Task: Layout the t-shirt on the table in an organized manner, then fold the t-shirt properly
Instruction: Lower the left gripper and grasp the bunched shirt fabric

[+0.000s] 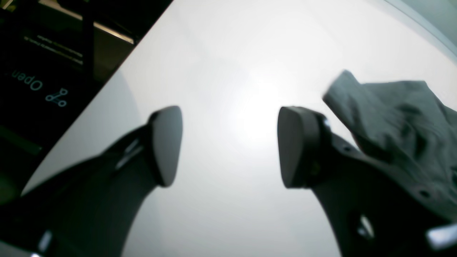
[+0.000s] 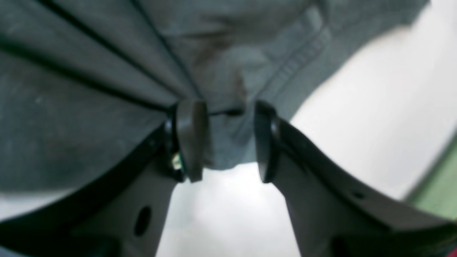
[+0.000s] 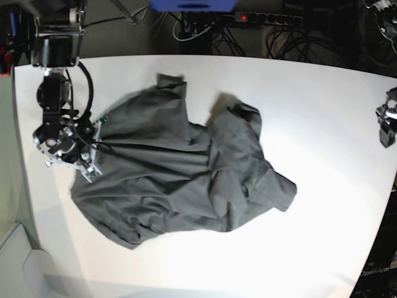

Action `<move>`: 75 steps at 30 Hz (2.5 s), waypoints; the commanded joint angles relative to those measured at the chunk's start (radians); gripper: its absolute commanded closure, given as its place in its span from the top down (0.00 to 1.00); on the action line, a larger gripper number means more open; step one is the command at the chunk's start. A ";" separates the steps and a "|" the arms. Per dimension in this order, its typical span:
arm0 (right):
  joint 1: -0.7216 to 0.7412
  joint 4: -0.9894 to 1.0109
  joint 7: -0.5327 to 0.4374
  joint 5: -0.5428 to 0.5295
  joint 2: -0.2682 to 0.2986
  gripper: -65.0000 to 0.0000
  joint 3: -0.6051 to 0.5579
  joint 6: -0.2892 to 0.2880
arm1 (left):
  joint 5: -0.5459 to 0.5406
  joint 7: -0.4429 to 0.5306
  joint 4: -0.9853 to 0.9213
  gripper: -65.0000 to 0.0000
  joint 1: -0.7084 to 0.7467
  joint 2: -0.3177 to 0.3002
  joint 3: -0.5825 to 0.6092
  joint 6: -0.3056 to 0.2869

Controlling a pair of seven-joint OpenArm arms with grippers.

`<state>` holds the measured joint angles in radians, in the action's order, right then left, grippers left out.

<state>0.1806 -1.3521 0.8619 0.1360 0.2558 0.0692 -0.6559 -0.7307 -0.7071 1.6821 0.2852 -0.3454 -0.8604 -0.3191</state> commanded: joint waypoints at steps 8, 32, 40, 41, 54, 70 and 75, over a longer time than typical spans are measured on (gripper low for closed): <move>0.063 -0.005 -0.083 0.012 0.113 0.32 0.007 0.295 | -0.016 0.025 0.020 0.62 -0.002 -0.016 -0.007 -0.007; -0.131 -0.447 0.021 0.011 -0.188 0.32 0.004 -0.015 | -0.005 0.024 0.145 0.81 -0.123 0.265 0.562 0.005; -0.157 -0.448 0.021 0.011 -0.169 0.32 0.004 -0.015 | -0.007 0.034 -0.075 0.92 -0.180 0.320 0.654 0.005; -0.157 -0.448 0.021 0.011 -0.169 0.32 0.004 -0.015 | -0.007 0.036 -0.092 0.92 -0.191 0.320 0.671 0.005; -0.157 -0.447 0.021 0.011 -0.138 0.32 0.004 -0.015 | -0.007 0.036 -0.227 0.91 -0.263 0.375 0.706 -0.004; -0.151 -0.445 0.013 0.011 -0.137 0.32 0.004 -0.015 | -0.016 0.036 -0.145 0.00 -0.263 0.288 0.689 0.004; -0.151 -0.445 0.013 0.011 -0.137 0.32 0.004 -0.015 | -0.016 0.027 -0.145 0.00 -0.258 0.203 0.551 -0.005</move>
<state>0.0135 -1.7821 0.8940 0.1501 0.1139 0.0711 -0.6697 -0.7288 -0.7071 1.5162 0.0395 -0.1265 -0.3019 -0.3187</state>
